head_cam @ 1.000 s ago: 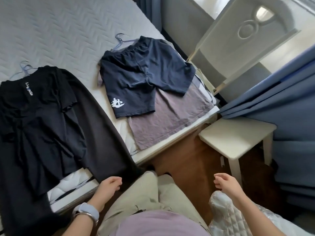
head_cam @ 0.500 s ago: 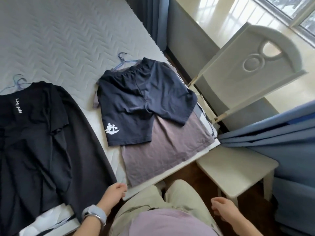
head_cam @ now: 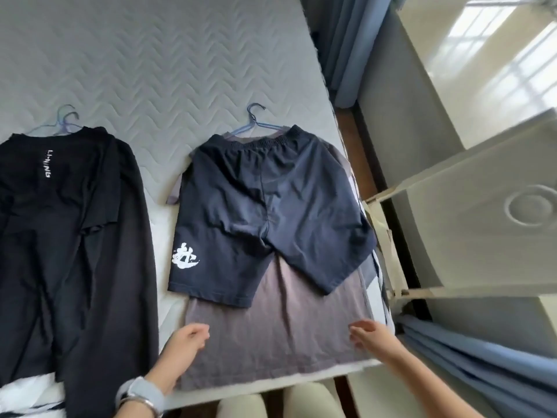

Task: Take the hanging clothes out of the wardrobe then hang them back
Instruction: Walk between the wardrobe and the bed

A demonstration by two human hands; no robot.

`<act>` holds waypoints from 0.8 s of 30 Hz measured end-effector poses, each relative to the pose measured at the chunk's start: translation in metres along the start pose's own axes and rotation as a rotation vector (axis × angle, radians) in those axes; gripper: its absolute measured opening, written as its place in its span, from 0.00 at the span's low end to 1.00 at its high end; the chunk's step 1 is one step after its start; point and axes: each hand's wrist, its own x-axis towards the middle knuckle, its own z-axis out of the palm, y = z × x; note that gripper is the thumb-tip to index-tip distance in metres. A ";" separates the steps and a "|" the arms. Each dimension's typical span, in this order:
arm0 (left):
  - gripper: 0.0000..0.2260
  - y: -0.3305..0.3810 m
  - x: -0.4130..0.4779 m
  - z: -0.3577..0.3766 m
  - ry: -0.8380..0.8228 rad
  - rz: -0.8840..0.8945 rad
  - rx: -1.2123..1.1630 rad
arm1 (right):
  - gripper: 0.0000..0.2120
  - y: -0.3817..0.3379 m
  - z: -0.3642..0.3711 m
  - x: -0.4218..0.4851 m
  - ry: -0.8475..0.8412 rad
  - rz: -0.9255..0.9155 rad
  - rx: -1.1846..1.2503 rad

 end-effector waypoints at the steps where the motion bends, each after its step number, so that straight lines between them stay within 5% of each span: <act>1: 0.06 0.021 0.014 0.006 0.019 0.049 0.007 | 0.11 -0.017 -0.014 0.021 0.016 -0.026 -0.054; 8: 0.14 0.167 0.156 0.038 0.223 0.381 0.128 | 0.11 -0.182 -0.062 0.162 0.195 -0.329 -0.299; 14: 0.25 0.248 0.302 0.049 0.354 0.610 0.533 | 0.13 -0.307 -0.048 0.279 0.298 -0.586 -0.380; 21: 0.32 0.266 0.399 0.050 0.504 0.662 0.866 | 0.18 -0.406 -0.036 0.377 0.415 -0.739 -0.414; 24: 0.27 0.254 0.411 0.056 0.574 0.707 0.876 | 0.23 -0.438 -0.034 0.412 0.397 -0.715 -0.493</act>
